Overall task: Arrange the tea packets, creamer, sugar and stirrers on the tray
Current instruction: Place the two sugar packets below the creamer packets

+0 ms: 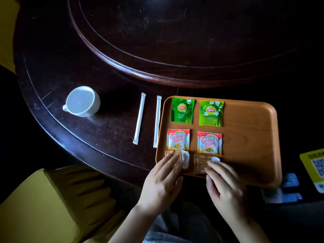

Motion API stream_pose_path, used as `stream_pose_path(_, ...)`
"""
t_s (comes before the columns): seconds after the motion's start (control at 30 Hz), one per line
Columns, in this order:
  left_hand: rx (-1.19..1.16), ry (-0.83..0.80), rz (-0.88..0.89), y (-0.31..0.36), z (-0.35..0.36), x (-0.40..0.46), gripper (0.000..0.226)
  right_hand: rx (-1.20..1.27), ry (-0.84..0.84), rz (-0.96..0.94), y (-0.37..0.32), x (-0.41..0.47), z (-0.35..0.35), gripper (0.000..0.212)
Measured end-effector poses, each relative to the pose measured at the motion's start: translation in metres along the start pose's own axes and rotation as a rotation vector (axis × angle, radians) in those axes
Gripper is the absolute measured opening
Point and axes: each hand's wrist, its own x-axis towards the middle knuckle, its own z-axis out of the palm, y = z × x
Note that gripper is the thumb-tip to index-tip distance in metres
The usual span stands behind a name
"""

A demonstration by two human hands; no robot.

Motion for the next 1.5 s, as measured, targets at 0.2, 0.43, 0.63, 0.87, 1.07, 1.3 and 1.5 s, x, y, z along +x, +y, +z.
stream_pose_path(0.2,0.151,-0.232,-0.089,0.012,-0.002,-0.007,0.055,-0.166,-0.150,-0.061,-0.014,-0.007,0.000,0.044)
stream_pose_path(0.43,0.150,-0.300,-0.109,0.012,-0.003,-0.016,0.052,-0.269,-0.265,0.012,-0.017,-0.017,0.004,0.052)
stream_pose_path(0.63,0.144,-0.263,-0.053,0.005,-0.007,-0.014,0.044,-0.302,-0.266,0.010,-0.018,-0.017,0.004,0.052)
stream_pose_path(0.87,0.142,-0.284,-0.023,0.002,-0.009,-0.016,0.051,-0.295,-0.250,0.003,-0.019,-0.017,0.002,0.051)
stream_pose_path(1.07,0.080,-0.069,-0.003,-0.011,-0.038,-0.002,0.044,-0.150,-0.074,-0.057,-0.040,0.011,-0.003,0.042)
stream_pose_path(1.3,0.275,0.156,-0.300,-0.062,-0.072,0.049,0.035,-0.169,-0.019,-0.179,-0.090,0.106,0.039,0.028)
stream_pose_path(1.5,0.277,0.118,-0.576,-0.087,-0.062,0.088,0.033,-0.357,-0.240,0.085,-0.115,0.164,0.081,0.038)
